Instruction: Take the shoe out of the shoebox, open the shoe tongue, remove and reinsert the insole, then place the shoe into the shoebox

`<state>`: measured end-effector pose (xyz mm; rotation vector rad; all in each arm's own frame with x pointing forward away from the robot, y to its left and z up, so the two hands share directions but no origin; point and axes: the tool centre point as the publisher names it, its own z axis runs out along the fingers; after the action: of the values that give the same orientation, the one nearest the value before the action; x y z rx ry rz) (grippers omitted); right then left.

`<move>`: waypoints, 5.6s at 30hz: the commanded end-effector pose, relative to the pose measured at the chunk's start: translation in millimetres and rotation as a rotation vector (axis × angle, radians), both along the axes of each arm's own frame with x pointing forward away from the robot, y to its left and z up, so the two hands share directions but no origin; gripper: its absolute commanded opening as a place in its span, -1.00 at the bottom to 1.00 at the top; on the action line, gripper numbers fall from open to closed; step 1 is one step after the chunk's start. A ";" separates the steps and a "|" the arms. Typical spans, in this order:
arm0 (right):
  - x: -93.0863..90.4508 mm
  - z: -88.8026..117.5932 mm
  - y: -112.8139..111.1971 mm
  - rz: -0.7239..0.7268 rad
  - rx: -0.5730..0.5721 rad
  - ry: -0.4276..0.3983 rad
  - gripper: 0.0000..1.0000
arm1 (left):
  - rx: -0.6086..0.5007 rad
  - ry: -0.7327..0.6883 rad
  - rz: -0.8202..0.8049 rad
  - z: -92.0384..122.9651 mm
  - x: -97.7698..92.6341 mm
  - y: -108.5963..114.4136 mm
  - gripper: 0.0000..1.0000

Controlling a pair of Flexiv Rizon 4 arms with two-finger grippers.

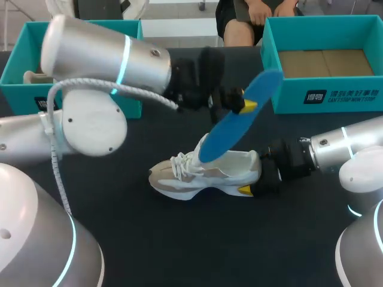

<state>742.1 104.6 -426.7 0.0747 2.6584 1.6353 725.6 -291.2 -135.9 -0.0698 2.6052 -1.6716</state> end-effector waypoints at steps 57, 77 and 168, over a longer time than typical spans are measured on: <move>0.7 -4.4 -0.1 -0.001 -0.004 0.000 -1.00 | -0.461 0.300 -0.025 123.2 9.1 76.4 -1.00; 0.7 -4.4 -0.1 -0.001 -0.004 0.000 -1.00 | -0.554 0.724 0.072 203.3 -37.1 71.7 -1.00; 0.7 -4.4 -0.1 -0.001 -0.004 0.000 -1.00 | -0.563 0.991 0.078 184.2 -104.9 55.9 -1.00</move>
<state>742.0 104.6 -426.8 0.0748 2.6585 1.6352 622.5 -235.0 49.7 -1.2837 2.3928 -2.7747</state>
